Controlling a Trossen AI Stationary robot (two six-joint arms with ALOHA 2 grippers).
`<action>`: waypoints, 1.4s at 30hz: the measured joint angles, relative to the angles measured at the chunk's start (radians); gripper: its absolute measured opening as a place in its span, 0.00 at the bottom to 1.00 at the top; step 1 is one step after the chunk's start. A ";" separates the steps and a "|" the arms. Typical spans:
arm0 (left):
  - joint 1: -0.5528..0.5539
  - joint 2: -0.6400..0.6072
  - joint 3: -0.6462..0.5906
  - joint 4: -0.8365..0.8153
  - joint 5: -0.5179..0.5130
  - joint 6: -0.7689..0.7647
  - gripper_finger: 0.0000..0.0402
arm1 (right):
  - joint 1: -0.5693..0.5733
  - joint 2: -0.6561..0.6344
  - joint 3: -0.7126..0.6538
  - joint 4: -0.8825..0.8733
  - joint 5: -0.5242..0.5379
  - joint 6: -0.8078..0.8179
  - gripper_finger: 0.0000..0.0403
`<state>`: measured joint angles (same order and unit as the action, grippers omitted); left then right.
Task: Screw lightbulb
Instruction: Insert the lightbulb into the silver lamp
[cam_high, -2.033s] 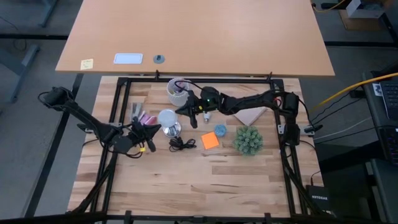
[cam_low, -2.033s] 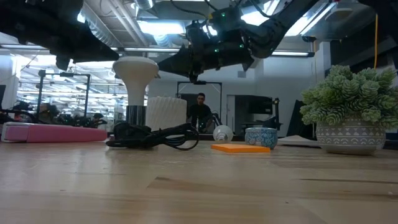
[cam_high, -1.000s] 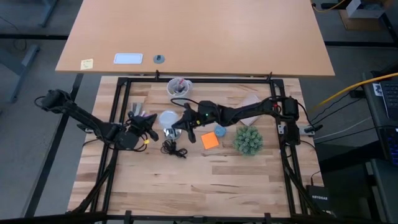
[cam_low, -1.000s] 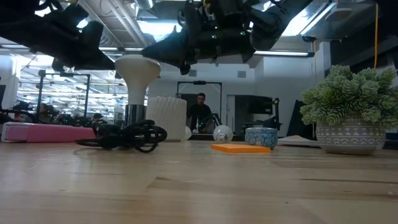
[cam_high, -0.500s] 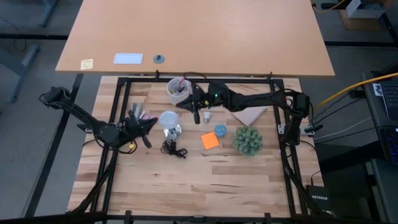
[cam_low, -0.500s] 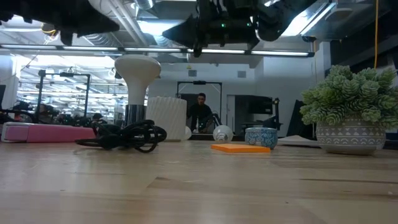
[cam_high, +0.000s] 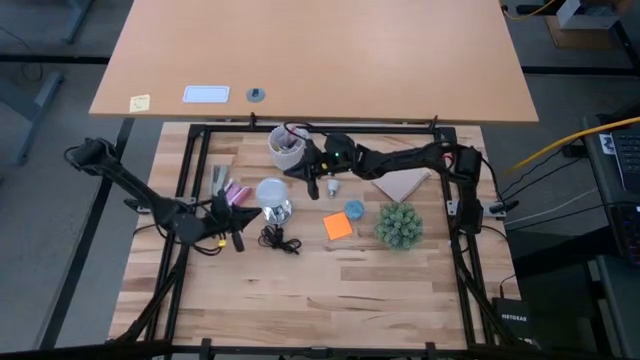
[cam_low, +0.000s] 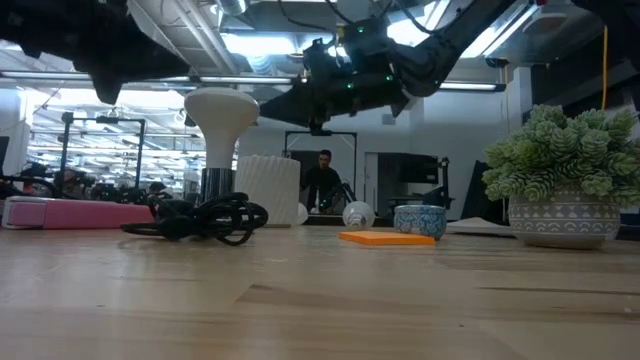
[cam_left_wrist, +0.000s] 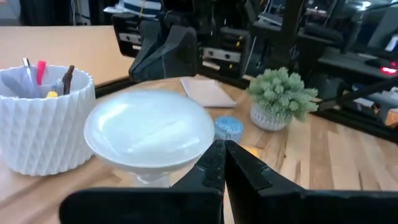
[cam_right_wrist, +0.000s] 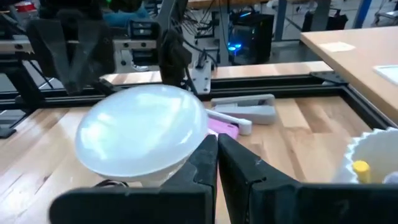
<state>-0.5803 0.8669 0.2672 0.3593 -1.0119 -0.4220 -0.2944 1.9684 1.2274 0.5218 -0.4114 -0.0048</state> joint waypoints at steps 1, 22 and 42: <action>0.001 0.007 0.000 -0.002 0.000 -0.003 0.00 | 0.002 0.002 0.000 0.004 -0.001 0.000 0.05; 0.080 0.079 0.001 -0.039 -0.041 -0.051 0.00 | 0.074 0.005 0.001 -0.029 0.019 0.028 0.05; 0.043 0.078 0.000 -0.166 -0.213 -0.158 0.00 | 0.087 0.002 0.001 -0.069 -0.093 0.090 0.05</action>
<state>-0.5375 0.9453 0.2673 0.1933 -1.2244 -0.5798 -0.2070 1.9705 1.2285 0.4530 -0.5042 0.0856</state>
